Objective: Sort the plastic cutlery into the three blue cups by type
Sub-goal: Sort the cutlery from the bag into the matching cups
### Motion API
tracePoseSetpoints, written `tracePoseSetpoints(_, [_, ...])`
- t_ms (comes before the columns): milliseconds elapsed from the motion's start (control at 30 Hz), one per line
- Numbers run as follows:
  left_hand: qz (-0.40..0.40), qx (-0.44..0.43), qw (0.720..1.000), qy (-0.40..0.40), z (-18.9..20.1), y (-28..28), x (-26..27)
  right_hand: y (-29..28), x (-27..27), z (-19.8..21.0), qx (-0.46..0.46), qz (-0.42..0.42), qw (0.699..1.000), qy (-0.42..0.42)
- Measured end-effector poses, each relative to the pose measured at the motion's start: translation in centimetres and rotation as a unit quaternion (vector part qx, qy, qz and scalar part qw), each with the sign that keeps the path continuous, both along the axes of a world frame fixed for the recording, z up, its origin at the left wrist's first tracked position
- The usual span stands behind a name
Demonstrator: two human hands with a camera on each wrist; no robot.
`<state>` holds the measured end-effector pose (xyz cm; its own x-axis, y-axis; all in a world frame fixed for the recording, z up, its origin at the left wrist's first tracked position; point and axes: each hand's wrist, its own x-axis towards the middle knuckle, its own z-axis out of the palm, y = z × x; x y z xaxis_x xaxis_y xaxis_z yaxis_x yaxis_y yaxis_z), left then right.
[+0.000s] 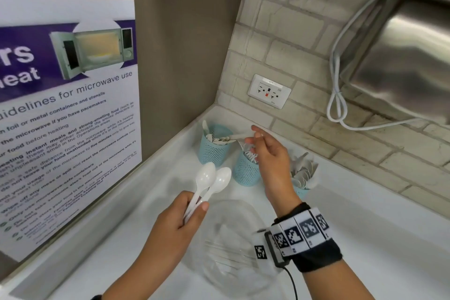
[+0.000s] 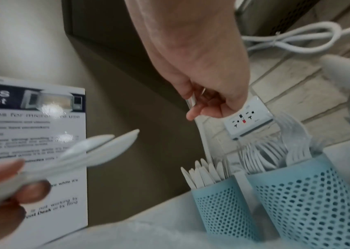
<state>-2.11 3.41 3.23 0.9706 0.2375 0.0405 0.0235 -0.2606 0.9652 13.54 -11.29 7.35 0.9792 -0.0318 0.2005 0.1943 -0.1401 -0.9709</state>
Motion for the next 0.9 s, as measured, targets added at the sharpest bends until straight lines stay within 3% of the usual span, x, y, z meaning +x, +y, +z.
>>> tracePoseSetpoints(200, [0.002,-0.023,1.0,0.014,0.1,0.2,0.1,1.0,0.2,-0.6,-0.02,0.044,0.997,0.057])
tracePoseSetpoints(433, [-0.006,-0.087,0.995,0.049,0.5,-0.4,0.2,-0.8,-4.1,0.7,-0.007,0.077,0.995,0.062])
tracePoseSetpoints(567, [-0.051,-0.189,0.976,0.098,1.9,-1.4,0.0,-1.7,-7.6,0.9,-0.049,0.166,0.98,0.096])
tracePoseSetpoints(667, [-0.087,-0.228,0.962,0.123,2.7,-1.7,-0.3,-2.1,-9.2,0.9,-0.017,0.218,0.97,0.103])
tracePoseSetpoints(900, [-0.123,-0.182,0.972,0.088,3.2,-2.4,-1.0,-3.3,-9.9,1.1,0.033,0.145,0.985,0.089])
